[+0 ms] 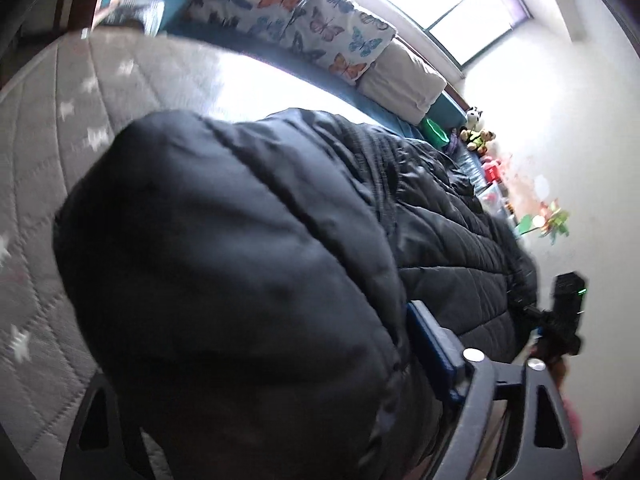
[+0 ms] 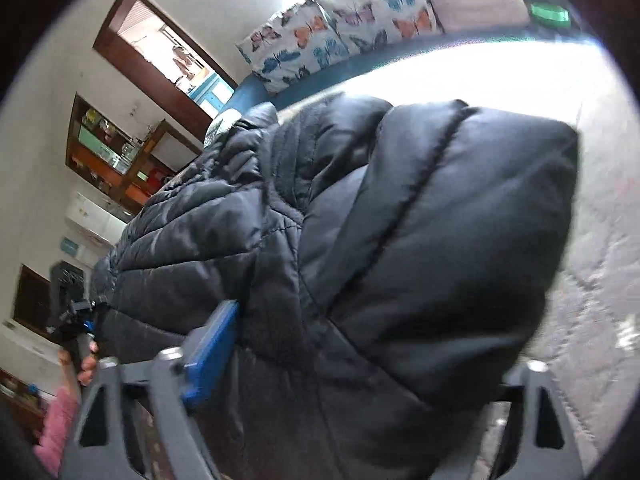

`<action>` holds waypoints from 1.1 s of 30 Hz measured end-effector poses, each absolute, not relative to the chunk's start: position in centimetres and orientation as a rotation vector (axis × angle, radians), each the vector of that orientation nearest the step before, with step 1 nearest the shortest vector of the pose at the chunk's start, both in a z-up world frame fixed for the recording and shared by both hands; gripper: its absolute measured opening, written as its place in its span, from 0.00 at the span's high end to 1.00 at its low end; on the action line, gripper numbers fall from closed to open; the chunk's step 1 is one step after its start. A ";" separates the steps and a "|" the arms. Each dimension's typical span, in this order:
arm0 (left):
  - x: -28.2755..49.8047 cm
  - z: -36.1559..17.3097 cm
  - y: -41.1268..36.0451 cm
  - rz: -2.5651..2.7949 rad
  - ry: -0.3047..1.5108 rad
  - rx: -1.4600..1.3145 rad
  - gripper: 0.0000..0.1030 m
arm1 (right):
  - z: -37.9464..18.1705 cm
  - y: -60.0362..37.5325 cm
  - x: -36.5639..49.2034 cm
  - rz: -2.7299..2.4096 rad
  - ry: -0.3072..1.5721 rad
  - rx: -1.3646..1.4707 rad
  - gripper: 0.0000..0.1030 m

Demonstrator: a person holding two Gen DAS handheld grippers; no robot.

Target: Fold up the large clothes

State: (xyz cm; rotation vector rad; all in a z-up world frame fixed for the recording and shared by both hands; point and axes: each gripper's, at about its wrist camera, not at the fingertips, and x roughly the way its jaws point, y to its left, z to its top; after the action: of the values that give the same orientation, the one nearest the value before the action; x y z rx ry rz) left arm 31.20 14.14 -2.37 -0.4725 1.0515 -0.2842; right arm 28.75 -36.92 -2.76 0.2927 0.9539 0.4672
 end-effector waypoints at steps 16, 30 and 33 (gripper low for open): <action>33.4 2.6 1.6 -0.304 0.954 -0.198 0.58 | 2.7 -37.9 22.9 0.277 0.728 -0.005 0.61; 38.6 4.6 -11.8 -0.387 0.937 -0.149 0.60 | 4.8 -40.5 22.9 0.181 0.669 -0.045 0.70; 38.4 4.8 -12.7 -0.400 0.936 -0.144 0.60 | 4.5 -41.0 22.8 0.170 0.666 -0.048 0.71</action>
State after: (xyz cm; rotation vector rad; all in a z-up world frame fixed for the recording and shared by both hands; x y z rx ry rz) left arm 38.36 -12.68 4.83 -0.1440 0.9355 -0.3999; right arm 22.76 -40.99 4.52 -0.0484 0.6662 0.1701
